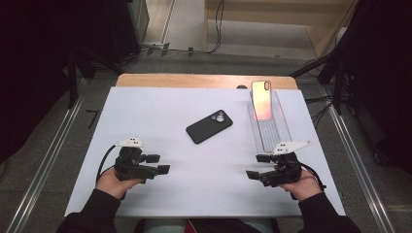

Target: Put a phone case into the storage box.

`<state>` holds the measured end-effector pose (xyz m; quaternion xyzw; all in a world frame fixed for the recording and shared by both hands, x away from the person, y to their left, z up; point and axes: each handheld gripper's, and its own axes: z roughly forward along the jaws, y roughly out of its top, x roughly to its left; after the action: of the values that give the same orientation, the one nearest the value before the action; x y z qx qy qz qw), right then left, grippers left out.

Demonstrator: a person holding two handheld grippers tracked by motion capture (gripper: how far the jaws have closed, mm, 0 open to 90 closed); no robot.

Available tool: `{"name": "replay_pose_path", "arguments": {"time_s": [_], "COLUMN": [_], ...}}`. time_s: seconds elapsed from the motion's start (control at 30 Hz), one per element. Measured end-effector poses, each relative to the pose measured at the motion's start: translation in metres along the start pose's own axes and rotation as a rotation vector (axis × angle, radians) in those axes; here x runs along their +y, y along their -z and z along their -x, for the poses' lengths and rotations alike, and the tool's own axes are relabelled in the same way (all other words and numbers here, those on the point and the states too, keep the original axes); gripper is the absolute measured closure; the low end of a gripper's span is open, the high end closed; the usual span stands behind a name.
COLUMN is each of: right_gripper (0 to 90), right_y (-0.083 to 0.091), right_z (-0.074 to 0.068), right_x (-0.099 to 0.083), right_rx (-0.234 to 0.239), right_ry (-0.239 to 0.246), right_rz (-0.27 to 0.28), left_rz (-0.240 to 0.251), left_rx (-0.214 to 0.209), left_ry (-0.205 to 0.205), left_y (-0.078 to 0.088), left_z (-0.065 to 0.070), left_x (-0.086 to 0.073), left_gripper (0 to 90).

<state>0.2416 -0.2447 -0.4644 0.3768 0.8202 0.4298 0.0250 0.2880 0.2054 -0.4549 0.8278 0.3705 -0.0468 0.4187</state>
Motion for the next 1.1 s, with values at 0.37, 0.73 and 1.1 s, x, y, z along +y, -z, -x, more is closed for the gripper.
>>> {"name": "replay_pose_path", "arguments": {"time_s": [0.37, 0.73, 1.1], "right_gripper": [21.3, 21.2, 21.2], "right_y": [-0.001, -0.001, -0.004], "right_z": [0.0, 0.001, 0.001], "right_x": [-0.003, -0.005, -0.006], "right_rx": [-0.007, -0.005, -0.004], "right_ry": [-0.002, -0.007, -0.008], "right_rz": [-0.005, -0.009, -0.02], "left_rz": [-0.015, -0.038, -0.009], "left_rx": [-0.034, -0.027, -0.059], "left_ry": [-0.042, -0.066, -0.062], "left_y": [-0.01, -0.022, -0.028], "left_z": [0.002, 0.001, 0.003], "left_x": [0.007, 0.023, 0.037], "left_gripper": [15.5, 12.7, 14.0]}}
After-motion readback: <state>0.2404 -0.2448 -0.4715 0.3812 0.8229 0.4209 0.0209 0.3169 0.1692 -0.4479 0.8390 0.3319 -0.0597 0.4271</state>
